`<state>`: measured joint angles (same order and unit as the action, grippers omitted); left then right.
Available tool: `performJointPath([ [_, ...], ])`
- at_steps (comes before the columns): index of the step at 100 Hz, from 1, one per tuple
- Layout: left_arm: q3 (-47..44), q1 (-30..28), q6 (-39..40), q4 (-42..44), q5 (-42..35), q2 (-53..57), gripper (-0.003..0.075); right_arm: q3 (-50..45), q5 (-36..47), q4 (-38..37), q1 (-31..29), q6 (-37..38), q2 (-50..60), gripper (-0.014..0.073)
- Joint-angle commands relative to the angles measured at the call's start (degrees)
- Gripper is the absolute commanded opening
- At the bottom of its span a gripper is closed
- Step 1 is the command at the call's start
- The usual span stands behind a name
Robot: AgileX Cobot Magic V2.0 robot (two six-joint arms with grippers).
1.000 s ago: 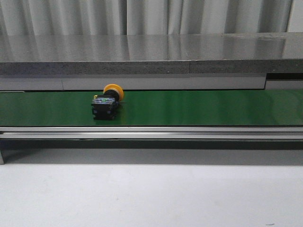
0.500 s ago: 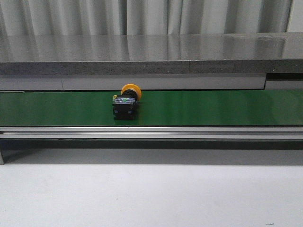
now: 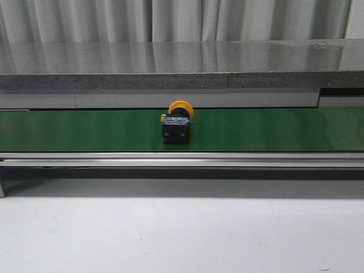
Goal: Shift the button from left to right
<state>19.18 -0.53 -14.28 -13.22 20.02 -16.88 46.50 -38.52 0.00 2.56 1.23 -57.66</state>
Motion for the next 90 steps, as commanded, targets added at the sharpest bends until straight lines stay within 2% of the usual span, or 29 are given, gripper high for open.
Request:
performJointPath([
  [1, 1.4, 0.3, 0.0, -0.5, -4.1, -0.4, 0.0005, 2.2, 2.5, 0.0, 0.1, -0.2, -1.0, -0.0067],
  [11, 1.4, 0.3, 0.0, -0.5, -4.1, -0.4, 0.0005, 2.2, 2.5, 0.6, 0.1, -0.2, -1.8, -0.0026],
  [18, 1.4, 0.3, 0.0, -0.5, -4.1, -0.4, 0.0005, 2.2, 2.5, 1.2, 0.1, -0.2, -1.9, 0.0063],
  [25, 1.4, 0.3, 0.0, -0.5, -4.1, -0.4, 0.0005, 2.2, 2.8, 1.8, 0.1, -0.2, -1.9, 0.0202],
  [37, 1.4, 0.3, 0.0, -0.5, -4.1, -0.4, 0.0005, 2.2, 2.6, 2.5, 0.1, -0.2, -1.9, 0.0494],
  [47, 1.4, 0.3, 0.0, -0.5, -4.1, -0.4, 0.0005, 2.2, 2.7, 3.9, 0.1, -0.2, -1.9, 0.0626],
  [74, 1.4, 0.3, 0.0, -0.5, -4.1, -0.4, 0.0005, 2.2, 3.9, 9.6, 0.6, -0.2, -2.9, 0.0633],
  [90, 1.4, 0.3, 0.0, -0.5, -4.1, -0.4, 0.0005, 2.2, 7.5, 10.5, 4.8, -0.2, -6.3, 0.0633],
])
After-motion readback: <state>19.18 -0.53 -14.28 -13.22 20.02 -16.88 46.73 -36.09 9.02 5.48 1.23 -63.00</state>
